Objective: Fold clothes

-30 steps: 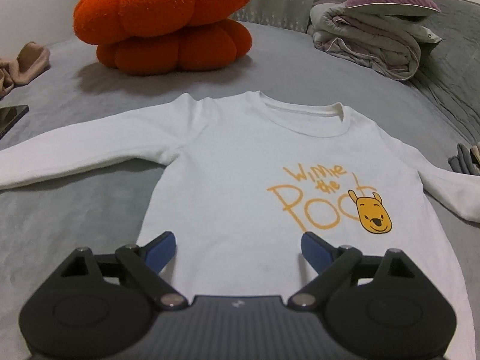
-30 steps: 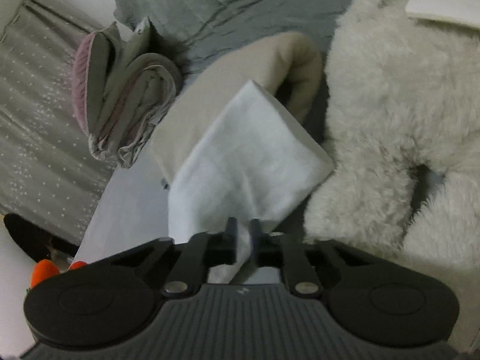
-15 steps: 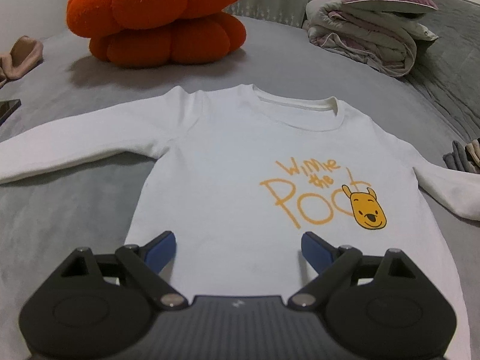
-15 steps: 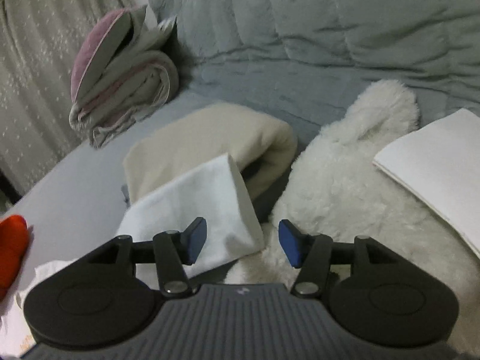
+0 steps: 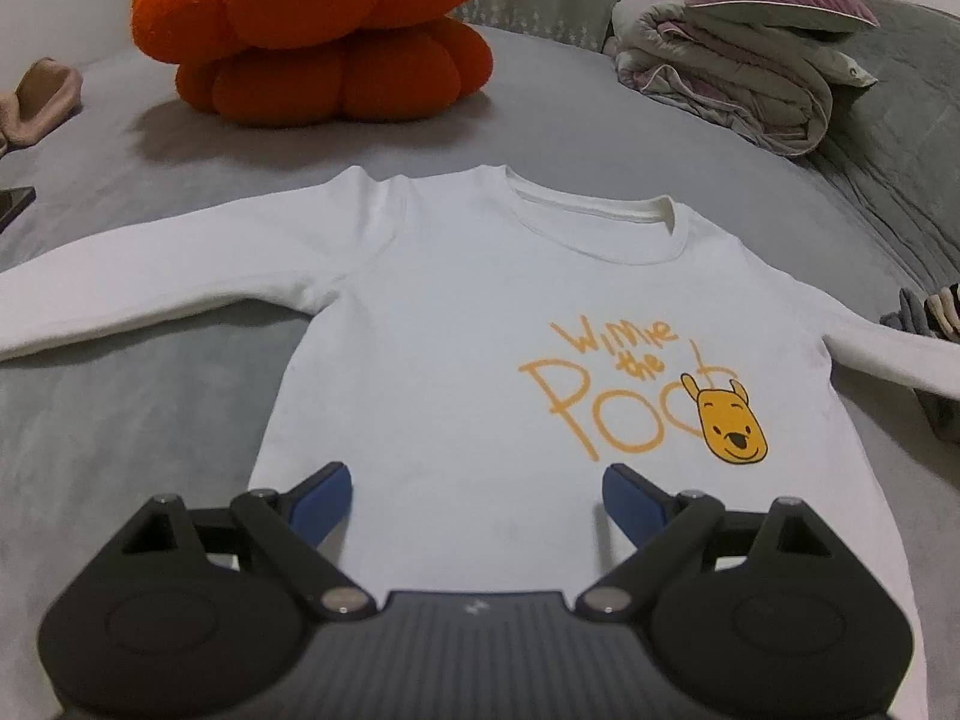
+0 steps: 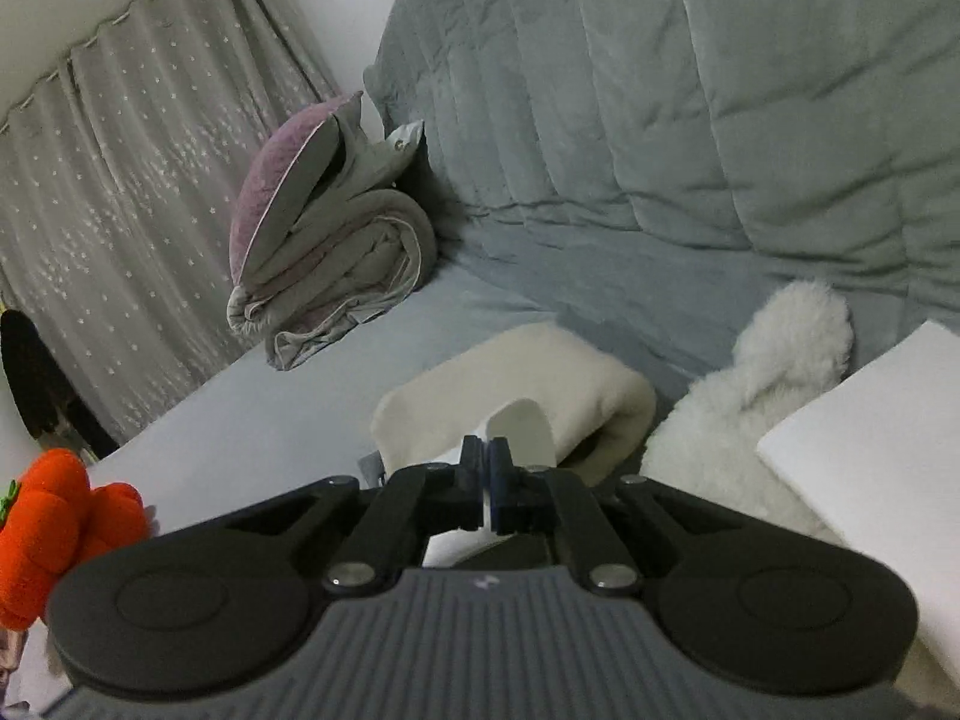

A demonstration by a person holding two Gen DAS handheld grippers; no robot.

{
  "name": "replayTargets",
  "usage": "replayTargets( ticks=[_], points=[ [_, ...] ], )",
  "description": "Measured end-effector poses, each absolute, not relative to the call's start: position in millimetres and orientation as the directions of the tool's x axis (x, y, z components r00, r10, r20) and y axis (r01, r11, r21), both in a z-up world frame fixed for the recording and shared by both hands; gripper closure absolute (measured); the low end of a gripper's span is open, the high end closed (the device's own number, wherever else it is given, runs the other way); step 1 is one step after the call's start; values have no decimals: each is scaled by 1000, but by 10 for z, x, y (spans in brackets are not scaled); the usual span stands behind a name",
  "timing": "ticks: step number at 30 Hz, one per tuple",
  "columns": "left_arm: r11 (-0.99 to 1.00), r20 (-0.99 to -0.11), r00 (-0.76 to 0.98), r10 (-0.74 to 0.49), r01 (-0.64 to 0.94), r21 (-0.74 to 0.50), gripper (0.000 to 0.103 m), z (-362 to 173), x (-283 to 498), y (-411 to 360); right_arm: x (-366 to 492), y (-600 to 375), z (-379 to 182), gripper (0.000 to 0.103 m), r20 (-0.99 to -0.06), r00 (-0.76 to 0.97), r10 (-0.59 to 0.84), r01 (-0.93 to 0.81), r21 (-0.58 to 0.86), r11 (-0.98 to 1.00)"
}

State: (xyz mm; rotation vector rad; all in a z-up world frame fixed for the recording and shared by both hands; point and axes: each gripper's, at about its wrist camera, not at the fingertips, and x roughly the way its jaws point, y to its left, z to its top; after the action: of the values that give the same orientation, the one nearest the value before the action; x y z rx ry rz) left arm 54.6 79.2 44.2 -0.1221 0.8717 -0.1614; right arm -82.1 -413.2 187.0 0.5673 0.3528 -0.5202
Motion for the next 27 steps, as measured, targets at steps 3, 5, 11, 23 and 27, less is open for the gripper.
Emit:
replayTargets(
  ticks=[3,5,11,23,27],
  points=[
    [984,-757,630,-176,107,-139,11,415,541,745,-631,-4210,1570,99,-593,709,-381,639,313,703],
    [986,-759,630,-164,115,-118,11,409,535,717,-505,-4260,1331,99,-681,625,-381,682,239,691],
    [987,-759,632,-157,123,-102,11,411,529,702,-600,-4113,1491,92,-618,677,-399,648,244,721],
    [986,-747,645,-164,117,-115,11,432,462,650,-406,-3693,1468,86,-616,756,-220,457,256,852],
    [987,-743,649,-160,106,-119,11,427,460,665,-33,-3256,1358,85,-660,737,-143,328,165,930]
  ],
)
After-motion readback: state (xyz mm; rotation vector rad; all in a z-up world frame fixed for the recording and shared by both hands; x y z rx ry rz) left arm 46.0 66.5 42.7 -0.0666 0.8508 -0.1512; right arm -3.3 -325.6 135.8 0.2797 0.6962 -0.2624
